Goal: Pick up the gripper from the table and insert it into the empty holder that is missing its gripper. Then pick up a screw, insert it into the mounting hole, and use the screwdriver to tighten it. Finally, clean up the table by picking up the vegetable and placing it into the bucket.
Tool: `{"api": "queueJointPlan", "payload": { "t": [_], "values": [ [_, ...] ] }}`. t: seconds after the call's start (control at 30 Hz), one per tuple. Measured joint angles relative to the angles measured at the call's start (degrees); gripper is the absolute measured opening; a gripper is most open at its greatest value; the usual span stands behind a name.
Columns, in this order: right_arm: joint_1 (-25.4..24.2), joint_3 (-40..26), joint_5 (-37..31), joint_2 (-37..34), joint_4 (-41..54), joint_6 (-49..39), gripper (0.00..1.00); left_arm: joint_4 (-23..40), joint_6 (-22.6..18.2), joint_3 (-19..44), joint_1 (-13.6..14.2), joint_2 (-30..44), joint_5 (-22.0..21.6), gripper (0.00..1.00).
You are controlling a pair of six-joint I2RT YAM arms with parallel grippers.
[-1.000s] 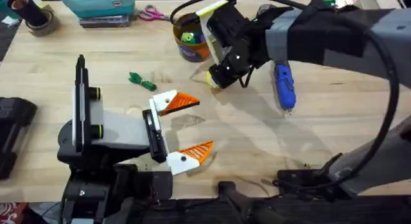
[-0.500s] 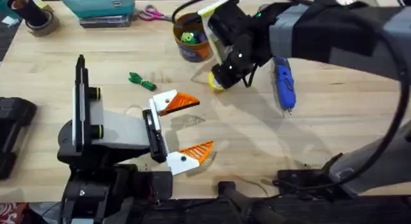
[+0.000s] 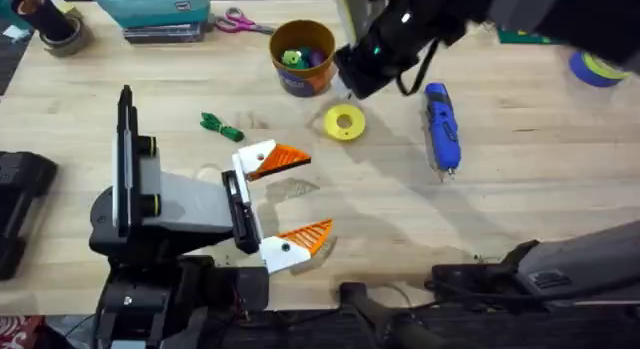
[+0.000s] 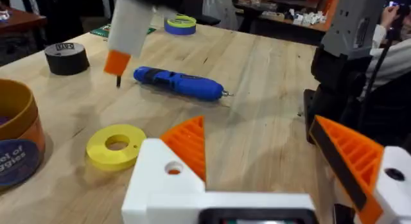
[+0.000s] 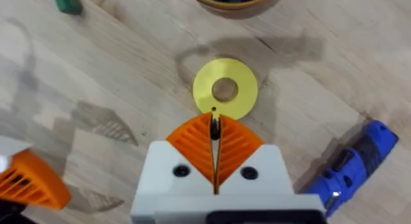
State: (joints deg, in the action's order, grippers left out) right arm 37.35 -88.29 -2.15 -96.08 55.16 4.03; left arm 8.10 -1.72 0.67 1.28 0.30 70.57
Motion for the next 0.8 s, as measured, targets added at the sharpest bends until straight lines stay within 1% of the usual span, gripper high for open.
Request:
{"api": "queueJointPlan", "payload": {
  "t": [0.1, 0.23, 0.4, 0.53, 0.7, 0.8],
  "values": [
    [-0.50, -3.25, 0.02, 1.65, 3.34, 0.00, 0.006, 0.00, 0.00, 0.00, 0.00, 0.00, 0.00, 0.986],
    [-2.32, -5.94, 0.04, 4.79, 6.44, -0.12, 0.006, 0.00, 0.00, 0.02, 0.00, 0.00, 0.00, 0.986],
    [-5.81, -6.49, 0.04, 8.63, 9.41, -0.47, 0.006, 0.00, 0.00, 0.01, 0.00, 0.00, -0.01, 0.985],
    [-8.71, -6.49, 0.73, 10.24, 9.79, -1.42, 0.006, 0.00, 0.00, 0.00, 0.00, 0.00, 0.00, 0.986],
    [-8.99, -7.25, 2.47, 10.59, 11.17, -2.81, 0.005, 0.00, 0.00, 0.02, 0.00, 0.00, 0.00, 0.986],
    [-8.66, -9.26, 3.05, 10.37, 13.57, -3.88, 0.005, 0.00, 0.00, 0.00, 0.00, 0.00, 0.00, 0.985]
  ]
}}
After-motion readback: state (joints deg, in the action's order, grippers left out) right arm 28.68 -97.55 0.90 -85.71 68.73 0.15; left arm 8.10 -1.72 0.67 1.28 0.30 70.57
